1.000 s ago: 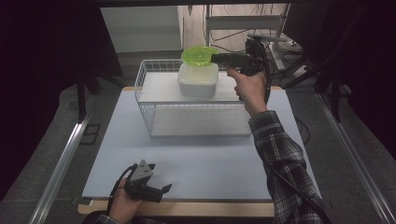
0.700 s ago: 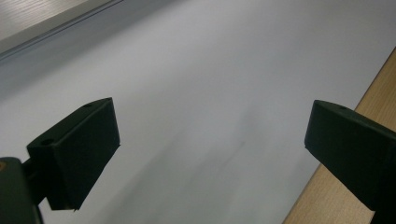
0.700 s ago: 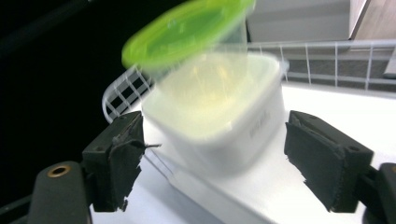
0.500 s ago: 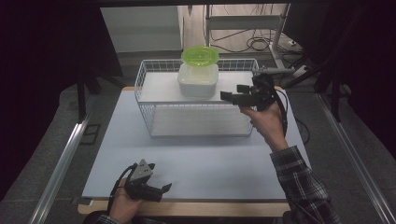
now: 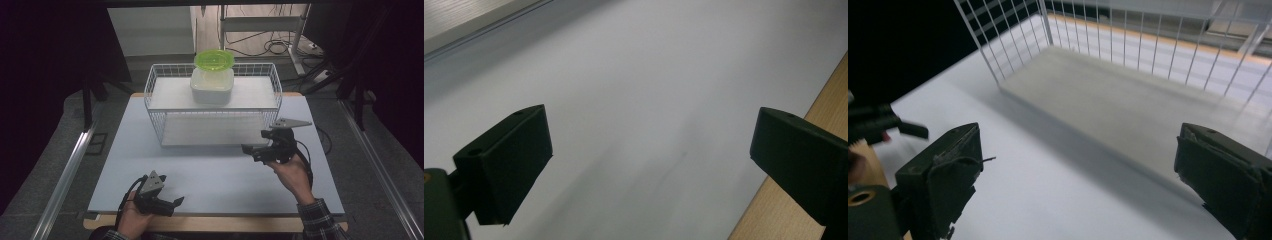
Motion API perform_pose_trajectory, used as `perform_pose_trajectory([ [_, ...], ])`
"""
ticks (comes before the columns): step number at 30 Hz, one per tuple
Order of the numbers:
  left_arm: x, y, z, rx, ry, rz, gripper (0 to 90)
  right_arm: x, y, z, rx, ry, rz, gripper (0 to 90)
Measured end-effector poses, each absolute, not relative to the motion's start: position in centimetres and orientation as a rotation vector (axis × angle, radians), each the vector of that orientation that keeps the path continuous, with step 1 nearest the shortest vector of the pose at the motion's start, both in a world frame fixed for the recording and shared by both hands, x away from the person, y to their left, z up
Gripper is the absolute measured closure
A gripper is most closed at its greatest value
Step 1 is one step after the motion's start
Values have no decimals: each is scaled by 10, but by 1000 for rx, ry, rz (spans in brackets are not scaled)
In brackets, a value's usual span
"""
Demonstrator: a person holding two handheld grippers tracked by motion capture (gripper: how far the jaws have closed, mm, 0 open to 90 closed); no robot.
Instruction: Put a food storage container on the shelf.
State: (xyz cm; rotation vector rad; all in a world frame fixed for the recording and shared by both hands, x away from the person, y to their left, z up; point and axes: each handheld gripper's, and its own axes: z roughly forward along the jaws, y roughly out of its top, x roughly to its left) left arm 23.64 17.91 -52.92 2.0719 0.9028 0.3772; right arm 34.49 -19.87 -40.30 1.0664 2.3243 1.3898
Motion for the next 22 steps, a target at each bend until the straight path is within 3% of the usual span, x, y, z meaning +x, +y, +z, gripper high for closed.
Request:
perform_pose_trajectory([
  [12,236,180,-529,2064,903,379,30,319,-207,-483,970,2383,1223,38],
  [22,236,180,-530,2072,898,383,30,312,-204,-507,958,2464,1078,35],
])
